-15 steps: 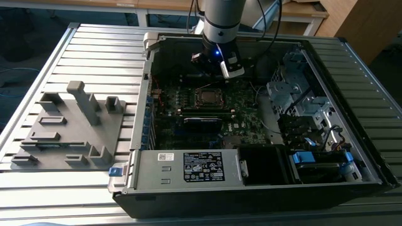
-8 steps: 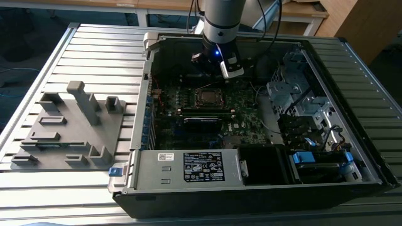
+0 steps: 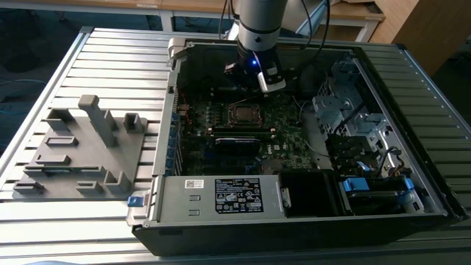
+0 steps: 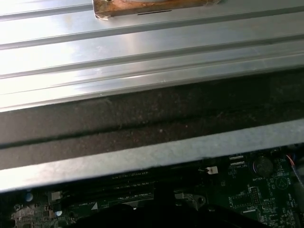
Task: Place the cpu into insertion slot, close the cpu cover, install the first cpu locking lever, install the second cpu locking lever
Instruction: 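Install the first cpu locking lever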
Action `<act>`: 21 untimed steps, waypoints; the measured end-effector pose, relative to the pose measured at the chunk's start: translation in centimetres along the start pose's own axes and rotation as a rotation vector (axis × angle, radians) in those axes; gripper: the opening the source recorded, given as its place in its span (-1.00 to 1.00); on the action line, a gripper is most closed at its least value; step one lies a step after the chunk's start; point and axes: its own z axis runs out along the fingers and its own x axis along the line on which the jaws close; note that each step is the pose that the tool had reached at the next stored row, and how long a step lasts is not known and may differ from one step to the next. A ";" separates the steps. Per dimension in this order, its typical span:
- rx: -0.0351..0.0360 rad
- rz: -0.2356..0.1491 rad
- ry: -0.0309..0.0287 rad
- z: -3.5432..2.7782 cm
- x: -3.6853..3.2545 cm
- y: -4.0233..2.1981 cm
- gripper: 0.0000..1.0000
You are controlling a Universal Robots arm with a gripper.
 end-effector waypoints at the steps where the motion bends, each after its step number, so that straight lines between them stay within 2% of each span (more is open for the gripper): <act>1: 0.0005 0.005 -0.0010 0.02 0.00 0.03 -0.80; 5: 0.0011 0.036 -0.0067 0.12 0.03 0.19 -0.80; 8: 0.0009 0.038 -0.0080 0.13 0.04 0.20 -0.80; 14: -0.0012 0.041 -0.0198 0.25 0.08 0.17 -0.80; 21: -0.0016 0.043 -0.0206 0.29 0.09 0.17 -0.80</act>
